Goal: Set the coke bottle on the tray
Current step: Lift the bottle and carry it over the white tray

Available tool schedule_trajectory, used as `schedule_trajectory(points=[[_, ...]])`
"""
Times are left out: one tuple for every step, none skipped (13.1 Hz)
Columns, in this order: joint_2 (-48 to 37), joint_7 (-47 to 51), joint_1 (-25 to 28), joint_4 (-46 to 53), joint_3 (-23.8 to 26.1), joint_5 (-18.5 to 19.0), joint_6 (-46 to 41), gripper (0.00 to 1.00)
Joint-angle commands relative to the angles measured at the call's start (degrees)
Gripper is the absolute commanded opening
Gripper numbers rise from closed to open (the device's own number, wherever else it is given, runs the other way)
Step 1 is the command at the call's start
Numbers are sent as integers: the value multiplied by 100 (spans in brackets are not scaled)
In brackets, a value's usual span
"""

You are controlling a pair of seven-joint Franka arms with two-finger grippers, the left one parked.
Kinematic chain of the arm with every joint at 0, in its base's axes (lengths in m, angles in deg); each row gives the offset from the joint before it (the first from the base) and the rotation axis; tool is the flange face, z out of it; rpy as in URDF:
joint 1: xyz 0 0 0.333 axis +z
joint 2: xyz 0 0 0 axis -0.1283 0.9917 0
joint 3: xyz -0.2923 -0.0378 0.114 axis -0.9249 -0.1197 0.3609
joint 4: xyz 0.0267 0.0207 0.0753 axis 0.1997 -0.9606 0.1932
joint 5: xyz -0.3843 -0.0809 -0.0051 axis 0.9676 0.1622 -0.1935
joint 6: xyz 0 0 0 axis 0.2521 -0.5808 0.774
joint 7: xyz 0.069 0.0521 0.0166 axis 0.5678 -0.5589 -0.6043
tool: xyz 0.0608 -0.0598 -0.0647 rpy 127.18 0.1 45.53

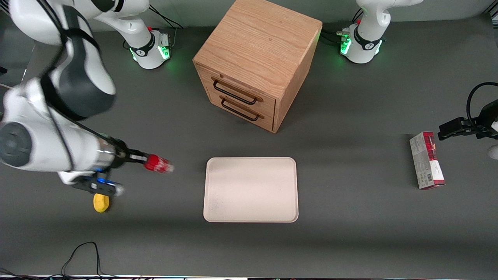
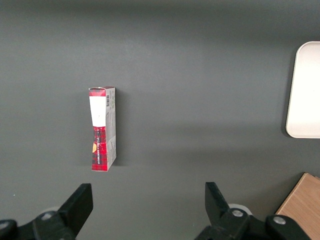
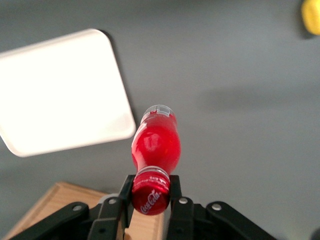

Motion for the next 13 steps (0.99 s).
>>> schedule_trajectory(points=[[502,470,377,472,43,323,396,0],[625,488,500,490,26,341,589,0],[739,489,571,560,26,445,748,0],[949,489,720,665,26,621,880,0],[1134,506,843,761,26,718,1082,0],[1240,515,914,789,17,745,1310,0],[1328,524,941,789,17,745,1538,0],[1442,524,993,789,17,745,1749,0],[1522,524,1037,789,17,815,1917,0],[1592,524,1046,789,17,894,1997,0],[1645,515,1046,789,17,903,2093,0],[1698,515,1055,789,17,930,2173,0],[1742,498,1055,789,26,1026,2173,0]])
